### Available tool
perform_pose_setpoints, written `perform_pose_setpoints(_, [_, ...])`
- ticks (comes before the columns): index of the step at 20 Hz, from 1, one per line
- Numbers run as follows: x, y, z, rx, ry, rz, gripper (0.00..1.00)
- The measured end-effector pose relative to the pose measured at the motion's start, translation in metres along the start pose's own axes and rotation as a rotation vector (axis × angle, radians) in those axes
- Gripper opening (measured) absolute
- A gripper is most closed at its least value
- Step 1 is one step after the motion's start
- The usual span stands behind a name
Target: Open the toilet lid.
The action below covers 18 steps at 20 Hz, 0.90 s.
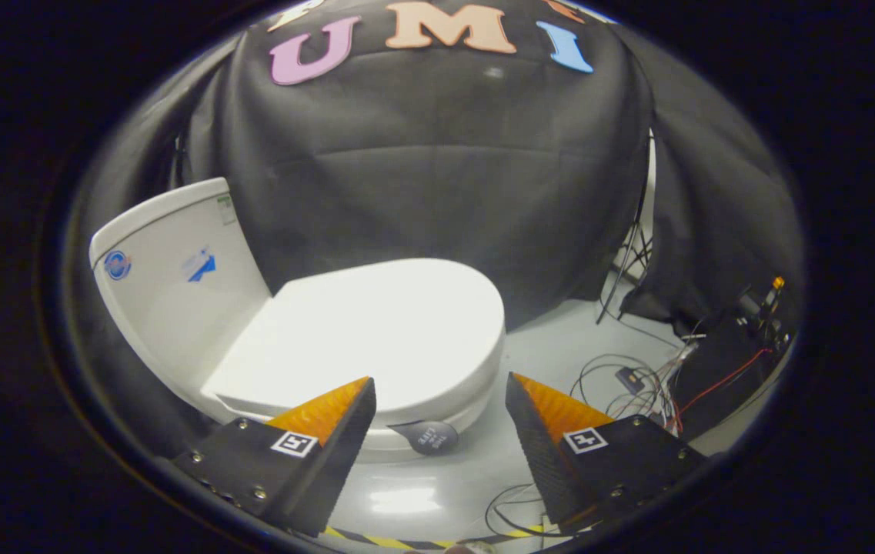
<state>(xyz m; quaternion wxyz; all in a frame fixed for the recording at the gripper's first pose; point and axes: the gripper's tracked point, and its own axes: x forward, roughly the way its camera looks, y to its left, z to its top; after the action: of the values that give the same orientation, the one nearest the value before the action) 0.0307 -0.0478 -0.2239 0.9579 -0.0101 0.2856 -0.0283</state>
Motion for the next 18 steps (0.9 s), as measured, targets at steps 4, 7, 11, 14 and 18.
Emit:
perform_pose_setpoints(4, [0.021,-0.007,-0.032,0.083,0.107,-0.012,1.0])
perform_pose_setpoints(7, [0.034,-0.013,-0.051,0.158,0.171,-0.02,1.0])
perform_pose_setpoints(11, [0.049,-0.014,-0.063,0.297,0.223,-0.019,0.84])
perform_pose_setpoints(14, [0.052,-0.01,-0.075,0.407,0.286,-0.014,0.83])
perform_pose_setpoints(18, [0.059,0.015,-0.083,0.661,0.354,0.104,0.6])
